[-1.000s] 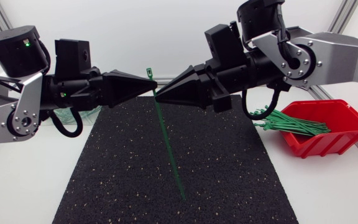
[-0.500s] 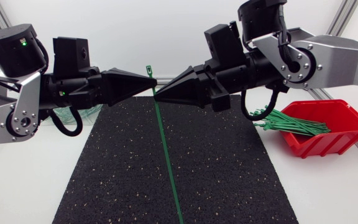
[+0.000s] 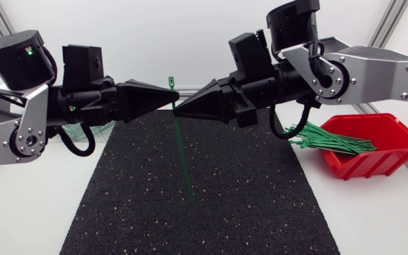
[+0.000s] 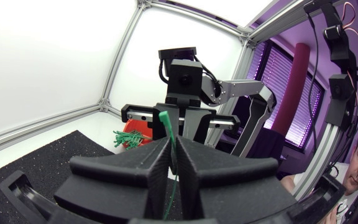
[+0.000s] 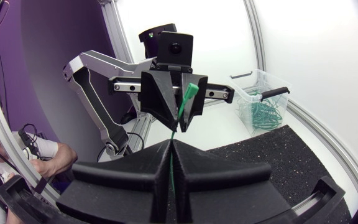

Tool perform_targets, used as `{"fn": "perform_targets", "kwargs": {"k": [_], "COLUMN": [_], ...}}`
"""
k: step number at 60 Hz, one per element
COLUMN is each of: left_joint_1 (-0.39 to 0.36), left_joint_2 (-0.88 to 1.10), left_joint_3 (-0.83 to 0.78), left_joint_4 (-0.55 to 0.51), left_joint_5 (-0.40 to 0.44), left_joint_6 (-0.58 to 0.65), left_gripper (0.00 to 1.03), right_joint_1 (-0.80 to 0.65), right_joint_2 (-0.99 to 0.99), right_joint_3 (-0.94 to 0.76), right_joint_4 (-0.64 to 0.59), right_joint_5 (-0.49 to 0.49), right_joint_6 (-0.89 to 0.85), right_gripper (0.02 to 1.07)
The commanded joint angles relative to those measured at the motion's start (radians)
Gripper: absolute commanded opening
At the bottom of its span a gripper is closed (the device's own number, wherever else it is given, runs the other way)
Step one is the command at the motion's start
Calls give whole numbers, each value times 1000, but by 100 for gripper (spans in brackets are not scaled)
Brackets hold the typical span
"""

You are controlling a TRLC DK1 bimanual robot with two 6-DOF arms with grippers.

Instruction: Take a green cable tie from the red box, thread the tail through the head to close it, then place it in the transparent bin on the left.

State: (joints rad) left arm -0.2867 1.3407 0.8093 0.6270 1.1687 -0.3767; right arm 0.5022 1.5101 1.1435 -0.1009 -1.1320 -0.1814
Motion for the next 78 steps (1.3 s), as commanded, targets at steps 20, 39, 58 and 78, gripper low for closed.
{"fn": "perform_targets", "kwargs": {"k": [20, 39, 58, 78], "left_joint_1": [29, 50, 35, 34], "left_joint_2": [41, 41, 38, 34], "left_joint_3": [-7, -9, -16, -16], "left_joint_4": [43, 79, 85, 88], "left_joint_5": [-17, -17, -14, 9], "left_joint_6": [-93, -130, -148, -174], "left_gripper": [25, 25, 25, 25], "right_joint_1": [-7, -22, -25, -53], "right_joint_2": [18, 7, 13, 33], "right_joint_3": [-47, -68, -67, -64], "right_joint_4": [81, 127, 158, 205], "right_joint_5": [-32, -25, -20, -15], "right_joint_6": [80, 111, 126, 172], "right_gripper": [7, 7, 7, 7]}}
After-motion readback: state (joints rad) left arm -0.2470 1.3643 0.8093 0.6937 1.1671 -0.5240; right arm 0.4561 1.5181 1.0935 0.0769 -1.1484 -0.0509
